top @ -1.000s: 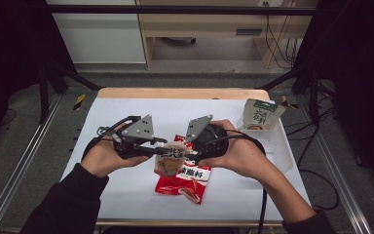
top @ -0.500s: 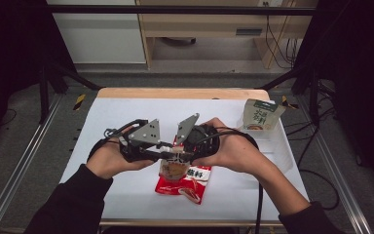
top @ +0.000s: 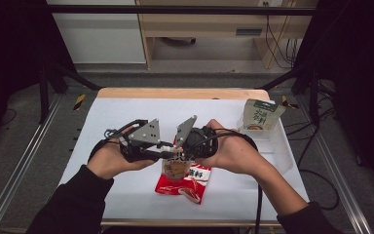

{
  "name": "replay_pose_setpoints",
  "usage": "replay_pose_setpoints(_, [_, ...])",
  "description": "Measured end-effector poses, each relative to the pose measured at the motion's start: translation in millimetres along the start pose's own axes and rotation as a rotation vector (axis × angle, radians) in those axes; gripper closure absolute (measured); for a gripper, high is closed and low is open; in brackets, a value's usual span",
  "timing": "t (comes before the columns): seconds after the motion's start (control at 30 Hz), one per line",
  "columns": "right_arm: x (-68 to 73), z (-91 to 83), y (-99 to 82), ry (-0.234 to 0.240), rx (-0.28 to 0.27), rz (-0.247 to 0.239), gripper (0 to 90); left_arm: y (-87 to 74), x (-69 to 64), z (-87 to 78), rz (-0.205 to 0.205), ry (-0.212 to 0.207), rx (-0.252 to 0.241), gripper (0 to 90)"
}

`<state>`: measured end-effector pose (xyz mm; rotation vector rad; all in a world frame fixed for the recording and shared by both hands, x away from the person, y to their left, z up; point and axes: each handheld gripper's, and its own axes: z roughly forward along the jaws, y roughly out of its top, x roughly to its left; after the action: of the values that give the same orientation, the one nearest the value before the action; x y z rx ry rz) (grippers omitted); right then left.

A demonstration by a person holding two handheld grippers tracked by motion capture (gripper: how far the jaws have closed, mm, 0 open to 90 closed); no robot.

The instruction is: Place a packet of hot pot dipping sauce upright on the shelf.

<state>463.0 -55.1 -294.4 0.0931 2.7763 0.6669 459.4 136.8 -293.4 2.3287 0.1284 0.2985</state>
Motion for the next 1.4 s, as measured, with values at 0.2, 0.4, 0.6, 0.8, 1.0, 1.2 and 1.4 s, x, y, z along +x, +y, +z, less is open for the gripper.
replay_pose_setpoints(0.2, [-2.3,-3.1,1.4,-0.017,0.011,0.001,87.2,-2.3,1.9,1.8,-0.016,0.014,-0.014,72.5])
replay_pose_setpoints(0.4, [-5.0,-9.4,0.9,-0.029,0.014,0.008,87.3,-3.9,0.0,1.8,-0.062,0.06,-0.056,48.3])
replay_pose_setpoints(0.6, [-6.0,-13.4,-6.0,-0.043,0.021,0.016,87.3,-5.8,-4.8,1.9,-0.073,0.105,-0.081,24.1])
replay_pose_setpoints(0.8, [-11.8,-24.6,-15.5,-0.059,0.017,0.025,87.3,-10.8,-10.8,7.3,-0.093,0.152,-0.063,4.0])
replay_pose_setpoints(1.0, [-18.7,-41.8,-27.5,-0.096,0.014,0.038,87.2,-20.2,-11.5,8.0,-0.131,0.172,-0.055,3.8])
replay_pose_setpoints(1.2, [-26.6,-61.6,-40.5,-0.134,0.012,0.043,87.3,-38.9,-13.5,5.9,-0.177,0.203,-0.044,3.6])
replay_pose_setpoints(1.4, [-33.4,-82.4,-50.6,-0.185,-0.007,0.058,87.3,-69.4,-20.3,0.9,-0.218,0.231,-0.036,3.7])
